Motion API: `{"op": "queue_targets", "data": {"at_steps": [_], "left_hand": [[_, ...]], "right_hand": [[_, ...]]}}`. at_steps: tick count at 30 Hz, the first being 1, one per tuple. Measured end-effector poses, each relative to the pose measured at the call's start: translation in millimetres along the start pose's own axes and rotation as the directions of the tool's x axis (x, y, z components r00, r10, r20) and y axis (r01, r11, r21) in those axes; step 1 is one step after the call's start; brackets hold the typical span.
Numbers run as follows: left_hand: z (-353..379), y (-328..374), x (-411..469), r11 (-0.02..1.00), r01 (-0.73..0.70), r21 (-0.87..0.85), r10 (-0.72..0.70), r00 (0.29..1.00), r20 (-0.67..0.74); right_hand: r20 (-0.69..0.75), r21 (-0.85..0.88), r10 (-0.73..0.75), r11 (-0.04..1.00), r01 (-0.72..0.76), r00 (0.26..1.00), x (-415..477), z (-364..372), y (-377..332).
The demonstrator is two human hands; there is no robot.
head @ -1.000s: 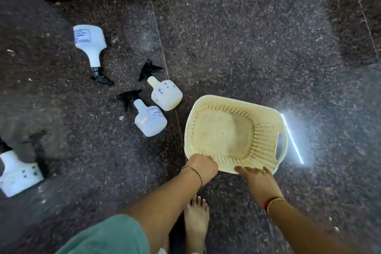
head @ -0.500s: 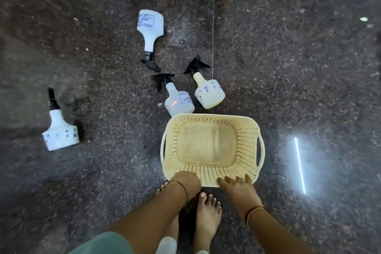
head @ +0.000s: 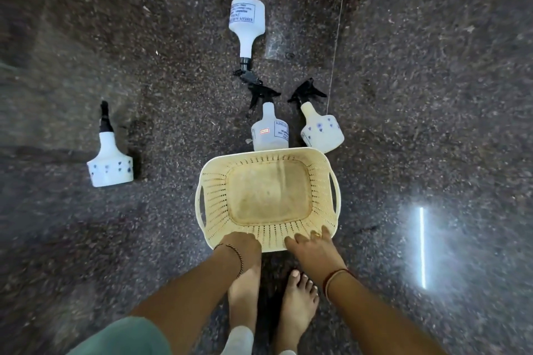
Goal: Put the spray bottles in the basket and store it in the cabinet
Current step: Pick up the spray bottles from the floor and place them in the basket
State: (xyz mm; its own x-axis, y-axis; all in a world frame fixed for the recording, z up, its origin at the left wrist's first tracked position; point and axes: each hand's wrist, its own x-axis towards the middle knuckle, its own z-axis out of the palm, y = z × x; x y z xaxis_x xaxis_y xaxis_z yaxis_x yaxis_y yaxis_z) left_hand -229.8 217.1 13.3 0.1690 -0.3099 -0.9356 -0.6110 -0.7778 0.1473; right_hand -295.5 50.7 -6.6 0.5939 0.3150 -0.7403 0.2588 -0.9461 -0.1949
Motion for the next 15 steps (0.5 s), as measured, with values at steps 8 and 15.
{"op": "queue_targets", "data": {"at_steps": [8, 15], "left_hand": [[-13.8, -18.5, -15.1, 0.974, -0.163, 0.156, 0.184, 0.975, -0.126], [-78.2, -68.0, -16.5, 0.978, -0.208, -0.032, 0.110, 0.635, -0.765]], "right_hand": [[-0.090, 0.025, -0.132, 0.991, 0.135, 0.987, -4.9, -20.7, 7.1], [-0.704, 0.110, -0.014, 0.986, 0.128, 0.710, 19.7, -105.2, 28.2]]}}
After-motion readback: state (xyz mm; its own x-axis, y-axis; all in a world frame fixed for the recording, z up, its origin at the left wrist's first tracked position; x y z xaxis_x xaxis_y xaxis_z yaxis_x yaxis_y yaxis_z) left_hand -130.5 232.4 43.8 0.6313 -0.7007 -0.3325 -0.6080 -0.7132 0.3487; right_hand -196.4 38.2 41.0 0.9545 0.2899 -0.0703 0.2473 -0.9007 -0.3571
